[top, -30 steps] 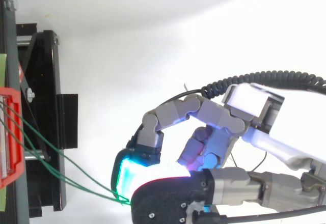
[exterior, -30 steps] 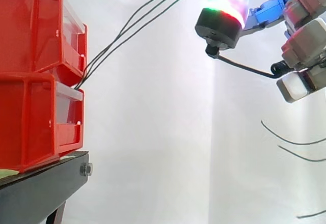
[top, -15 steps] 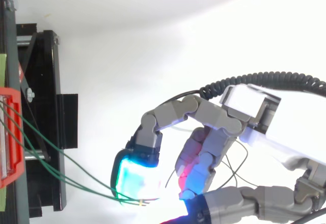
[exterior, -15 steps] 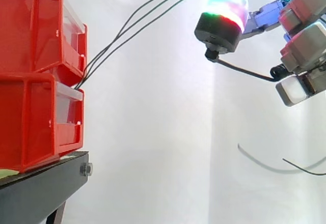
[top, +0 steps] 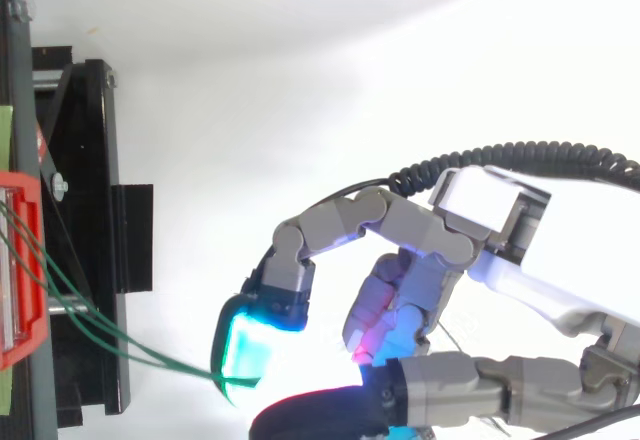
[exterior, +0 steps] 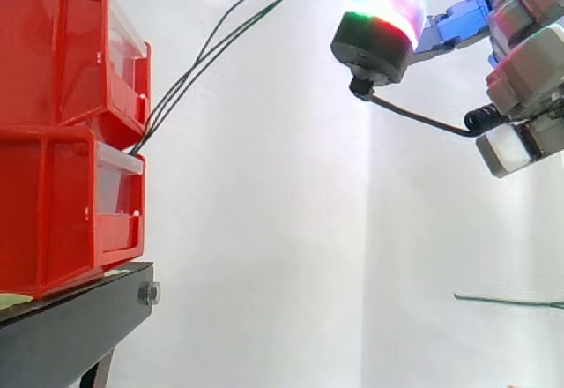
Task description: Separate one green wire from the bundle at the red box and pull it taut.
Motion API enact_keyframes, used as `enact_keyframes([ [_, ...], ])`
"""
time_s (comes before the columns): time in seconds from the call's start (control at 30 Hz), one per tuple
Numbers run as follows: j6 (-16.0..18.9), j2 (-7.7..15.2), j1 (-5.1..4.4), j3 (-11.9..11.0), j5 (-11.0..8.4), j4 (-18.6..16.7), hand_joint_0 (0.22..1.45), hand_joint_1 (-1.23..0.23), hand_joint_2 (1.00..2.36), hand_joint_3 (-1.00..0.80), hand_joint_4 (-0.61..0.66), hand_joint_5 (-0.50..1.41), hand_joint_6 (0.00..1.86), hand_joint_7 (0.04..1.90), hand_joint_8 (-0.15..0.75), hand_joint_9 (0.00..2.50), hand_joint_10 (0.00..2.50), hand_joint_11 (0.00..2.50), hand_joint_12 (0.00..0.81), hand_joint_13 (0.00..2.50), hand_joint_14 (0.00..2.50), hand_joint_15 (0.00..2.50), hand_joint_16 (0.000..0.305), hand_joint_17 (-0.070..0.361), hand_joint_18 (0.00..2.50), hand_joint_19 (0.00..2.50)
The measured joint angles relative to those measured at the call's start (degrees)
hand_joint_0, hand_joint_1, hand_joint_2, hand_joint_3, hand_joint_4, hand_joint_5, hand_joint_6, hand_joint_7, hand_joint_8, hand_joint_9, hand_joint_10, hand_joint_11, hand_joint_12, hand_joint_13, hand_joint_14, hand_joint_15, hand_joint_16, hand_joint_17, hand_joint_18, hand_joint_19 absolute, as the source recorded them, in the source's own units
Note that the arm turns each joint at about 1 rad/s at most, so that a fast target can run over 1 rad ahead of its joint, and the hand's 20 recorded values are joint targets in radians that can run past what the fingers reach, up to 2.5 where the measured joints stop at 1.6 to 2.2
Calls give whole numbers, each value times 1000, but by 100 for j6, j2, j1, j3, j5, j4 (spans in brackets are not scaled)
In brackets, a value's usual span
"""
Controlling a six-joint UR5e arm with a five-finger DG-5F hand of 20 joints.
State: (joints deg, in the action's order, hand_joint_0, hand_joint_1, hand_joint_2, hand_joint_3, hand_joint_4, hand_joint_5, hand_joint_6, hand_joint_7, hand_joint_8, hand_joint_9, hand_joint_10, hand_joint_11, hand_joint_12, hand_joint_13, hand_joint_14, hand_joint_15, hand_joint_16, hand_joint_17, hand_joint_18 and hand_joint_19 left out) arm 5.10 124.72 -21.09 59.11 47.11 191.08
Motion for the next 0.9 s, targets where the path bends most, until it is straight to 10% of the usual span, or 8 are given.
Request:
enact_keyframes([
  [0.3,-2,0,-7,-1,-2,-66,493,-503,1000,-500,79,-116,845,978,293,1619,28,940,345,1333,30,878,45,101,782,727],
  [0.9,-8,0,-15,1,-9,-103,574,-760,1007,-420,46,-148,852,1050,259,1516,29,947,324,1329,32,899,41,93,787,737],
])
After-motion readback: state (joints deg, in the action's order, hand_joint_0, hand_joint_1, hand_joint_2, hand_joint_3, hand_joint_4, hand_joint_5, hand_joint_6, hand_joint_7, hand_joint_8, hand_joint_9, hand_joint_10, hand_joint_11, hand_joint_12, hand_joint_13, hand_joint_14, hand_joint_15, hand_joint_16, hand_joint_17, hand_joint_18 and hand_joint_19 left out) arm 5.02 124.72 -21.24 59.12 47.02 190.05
